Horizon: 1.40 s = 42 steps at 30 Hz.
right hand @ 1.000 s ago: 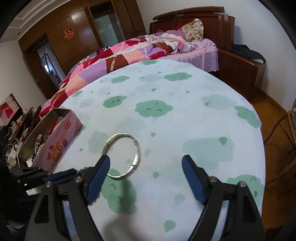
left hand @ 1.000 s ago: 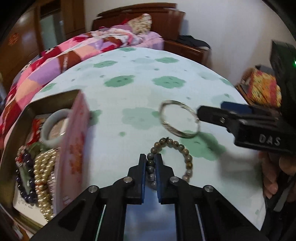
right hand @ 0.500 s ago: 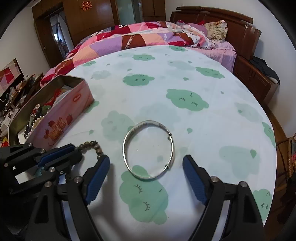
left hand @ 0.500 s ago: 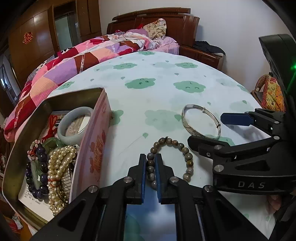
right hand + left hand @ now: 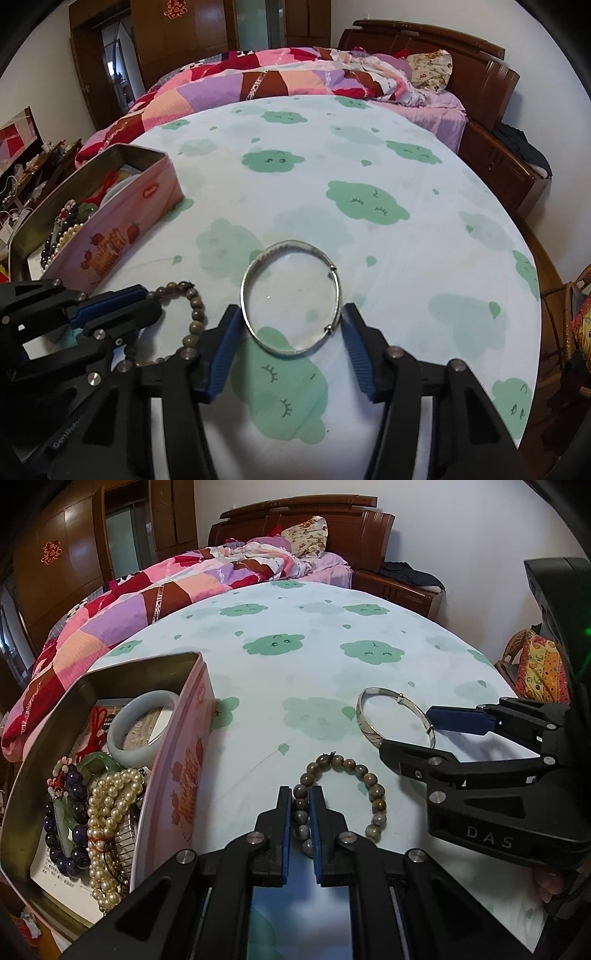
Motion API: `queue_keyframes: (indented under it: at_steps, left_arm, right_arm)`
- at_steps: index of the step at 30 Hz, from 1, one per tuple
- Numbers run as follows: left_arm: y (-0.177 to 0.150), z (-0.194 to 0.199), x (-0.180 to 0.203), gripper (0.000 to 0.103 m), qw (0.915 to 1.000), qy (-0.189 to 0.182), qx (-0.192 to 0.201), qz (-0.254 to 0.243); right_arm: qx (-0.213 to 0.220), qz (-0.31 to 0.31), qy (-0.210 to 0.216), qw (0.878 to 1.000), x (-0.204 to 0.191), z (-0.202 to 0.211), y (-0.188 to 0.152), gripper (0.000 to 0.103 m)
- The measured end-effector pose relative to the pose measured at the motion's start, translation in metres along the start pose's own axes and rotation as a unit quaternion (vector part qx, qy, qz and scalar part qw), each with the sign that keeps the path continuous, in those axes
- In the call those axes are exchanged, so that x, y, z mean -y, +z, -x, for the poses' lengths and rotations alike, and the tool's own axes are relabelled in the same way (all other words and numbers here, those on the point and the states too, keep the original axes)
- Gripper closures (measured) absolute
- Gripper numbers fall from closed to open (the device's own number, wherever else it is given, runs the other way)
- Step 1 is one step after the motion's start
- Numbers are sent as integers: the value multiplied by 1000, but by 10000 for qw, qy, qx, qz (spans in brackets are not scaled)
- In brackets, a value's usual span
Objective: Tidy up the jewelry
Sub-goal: 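Close the right tool on the silver bangle while the left tool holds the brown bracelet, then carry the silver bangle and brown bracelet over the tin with both tools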
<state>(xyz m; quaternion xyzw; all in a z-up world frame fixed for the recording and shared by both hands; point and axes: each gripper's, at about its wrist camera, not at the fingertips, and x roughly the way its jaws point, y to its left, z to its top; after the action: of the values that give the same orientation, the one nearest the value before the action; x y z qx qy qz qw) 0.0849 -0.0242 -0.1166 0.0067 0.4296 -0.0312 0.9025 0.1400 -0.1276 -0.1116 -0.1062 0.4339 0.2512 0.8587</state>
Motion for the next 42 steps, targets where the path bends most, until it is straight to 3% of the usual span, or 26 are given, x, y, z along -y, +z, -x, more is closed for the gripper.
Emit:
queue_keyframes:
  at_steps: [6, 16, 17, 18, 19, 20, 29, 31, 33, 34, 35, 42]
  left_arm:
    - [1, 10, 1, 95, 9998, -39, 193, 65]
    - [9, 64, -3, 95, 9964, 22, 850, 60]
    - [10, 69, -6, 95, 9960, 21, 895, 82]
    - [11, 75, -8, 95, 9953, 21, 957, 120]
    - [11, 79, -11, 95, 9949, 24, 995, 143]
    - [12, 84, -14, 95, 9944, 26, 1045, 168]
    - [12, 94, -42, 95, 9920, 131, 1156, 494]
    - [13, 95, -49, 95, 9912, 129, 1186, 579]
    - [13, 96, -57, 95, 9902, 169, 1208, 674]
    - [13, 97, -61, 95, 9899, 185, 1209, 721]
    - [13, 97, -66, 95, 9894, 204, 1209, 784]
    - [15, 97, -86, 95, 9871, 241, 1230, 999]
  right_arm:
    - [260, -47, 59, 9996, 0, 11, -4, 46]
    - [827, 137, 6, 9965, -15, 49, 2, 48]
    - [858, 148, 26, 9962, -17, 51, 3, 62]
    - [913, 191, 113, 9956, -19, 55, 5, 103]
    - [971, 209, 129, 9950, -22, 59, 7, 92]
    - [1014, 213, 117, 9945, -23, 61, 8, 90]
    - [877, 13, -11, 9961, -12, 52, 9, 89]
    - [835, -125, 59, 9964, -5, 50, 10, 80]
    - [758, -129, 53, 9970, -3, 45, 11, 38]
    - [782, -121, -41, 9969, -3, 43, 11, 30]
    - [791, -95, -84, 9968, -3, 41, 11, 26]
    - [526, 123, -351, 9979, -1, 17, 14, 22]
